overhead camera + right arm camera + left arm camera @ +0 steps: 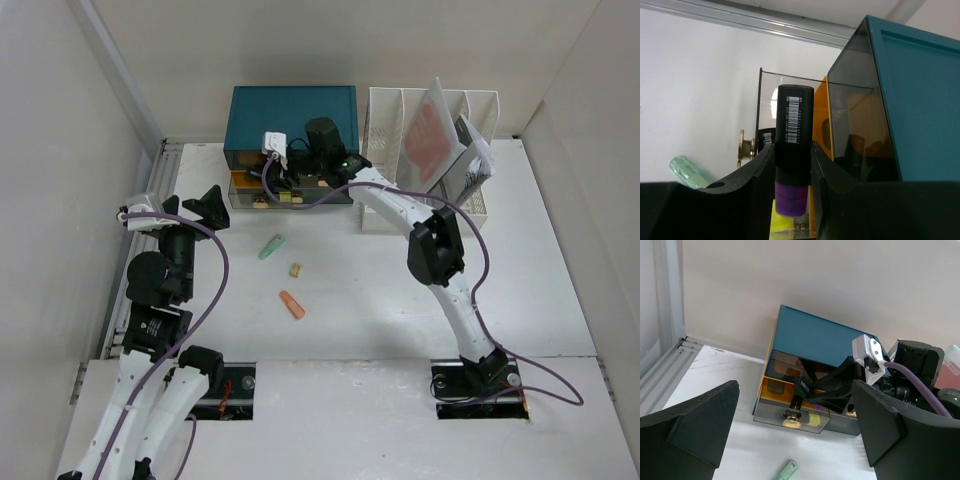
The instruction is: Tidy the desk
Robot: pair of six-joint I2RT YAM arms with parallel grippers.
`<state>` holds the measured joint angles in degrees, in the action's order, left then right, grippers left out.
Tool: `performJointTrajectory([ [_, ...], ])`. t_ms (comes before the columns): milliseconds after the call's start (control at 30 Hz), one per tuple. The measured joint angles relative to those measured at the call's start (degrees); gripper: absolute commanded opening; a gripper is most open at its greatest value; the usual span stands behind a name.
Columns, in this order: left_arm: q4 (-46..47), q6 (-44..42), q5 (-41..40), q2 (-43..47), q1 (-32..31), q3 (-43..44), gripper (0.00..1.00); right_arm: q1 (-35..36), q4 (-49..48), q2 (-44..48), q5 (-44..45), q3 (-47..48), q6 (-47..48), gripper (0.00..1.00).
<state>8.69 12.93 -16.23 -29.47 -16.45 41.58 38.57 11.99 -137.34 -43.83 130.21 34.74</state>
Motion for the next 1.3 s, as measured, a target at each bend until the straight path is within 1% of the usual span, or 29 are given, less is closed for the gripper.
performJointTrajectory([
  [100, 0.0, 0.0, -0.1, 0.0, 0.0, 0.0, 0.94, 0.3, 0.1, -0.3, 1.4, 0.2, 1.0, 0.00],
  [167, 0.0, 0.0, -0.1, 0.0, 0.0, 0.0, 0.94, 0.5, 0.0, -0.3, 2.1, 0.3, 1.4, 0.05],
  [200, 0.0, 0.0, -0.1, 0.0, 0.0, 0.0, 0.94, 0.5, 0.0, -0.3, 2.5, 0.4, 1.6, 0.14],
  [300, 0.0, 0.0, -0.1, 0.0, 0.0, 0.0, 0.94, 0.6, 0.0, -0.3, 3.2, 0.4, 1.9, 0.29],
  [333, 0.0, 0.0, -0.1, 0.0, 0.0, 0.0, 0.94, 0.6, 0.0, -0.3, 3.4, 0.3, 1.9, 0.39],
  [367, 0.0, 0.0, -0.1, 0.0, 0.0, 0.0, 0.94, 0.7, 0.0, -0.3, 3.5, 0.3, 1.9, 0.43],
  [400, 0.0, 0.0, -0.1, 0.0, 0.0, 0.0, 0.94, 0.8, 0.0, -0.3, 3.5, 0.3, 1.9, 0.45],
  [433, 0.0, 0.0, -0.1, 0.0, 0.0, 0.0, 0.94, 0.9, 0.0, -0.3, 3.6, 0.3, 2.0, 0.53],
  [467, 0.0, 0.0, -0.1, 0.0, 0.0, 0.0, 0.94, 1.1, -0.1, -0.3, 3.9, 0.3, 2.1, 0.56],
  [533, 0.0, 0.0, -0.1, 0.0, 0.0, 0.0, 0.94, 1.3, -0.1, -0.3, 4.3, 0.0, 2.6, 0.58],
  [567, 0.0, 0.0, -0.1, 0.0, 0.0, 0.0, 0.94, 1.4, -0.1, -0.2, 4.4, -0.2, 3.0, 0.62],
  [767, 0.0, 0.0, -0.1, 0.0, 0.0, 0.0, 0.94, 2.1, 0.6, 1.7, 5.6, -2.7, 4.0, 0.62],
  [967, 0.0, 0.0, -0.1, 0.0, 0.0, 0.0, 0.91, 3.1, 2.2, 5.7, 6.7, -4.8, 4.3, 0.58],
  [1000, 0.0, 0.0, -0.1, 0.0, 0.0, 0.0, 0.89, 3.4, 2.4, 6.9, 7.0, -5.4, 4.3, 0.53],
  [1033, 0.0, 0.0, -0.1, 0.0, 0.0, 0.0, 0.89, 3.7, 2.9, 8.0, 7.5, -5.9, 4.4, 0.46],
  [1067, 0.0, 0.0, -0.1, 0.0, 0.0, 0.0, 0.87, 4.0, 3.1, 9.4, 8.1, -6.6, 4.5, 0.32],
  [1100, 0.0, 0.0, 0.0, 0.0, 0.0, 0.0, 0.83, 4.3, 3.4, 10.8, 8.8, -7.0, 4.6, 0.15],
  [1133, 0.0, 0.0, 0.0, -0.1, 0.0, 0.0, 0.58, 4.6, 3.9, 12.3, 9.7, -7.6, 4.6, 0.00],
  [1167, 0.0, 0.4, 0.3, -0.2, 0.0, 0.0, 0.44, 4.8, 4.3, 14.0, 11.0, -8.3, 4.3, 0.00],
  [1233, 0.2, 0.5, 1.2, -0.9, 0.0, 0.0, 0.13, 5.2, 5.3, 17.4, 14.1, -9.9, 2.9, 0.00],
  [1267, 0.2, 0.6, 1.6, -1.6, 0.0, 0.0, 0.00, 5.4, 6.2, 19.3, 15.4, -10.9, 2.2, 0.00],
  [1300, 0.3, 0.9, 2.2, -2.3, 0.1, 0.0, 0.00, 5.4, 7.4, 21.1, 15.8, -11.9, 1.6, 0.00],
])
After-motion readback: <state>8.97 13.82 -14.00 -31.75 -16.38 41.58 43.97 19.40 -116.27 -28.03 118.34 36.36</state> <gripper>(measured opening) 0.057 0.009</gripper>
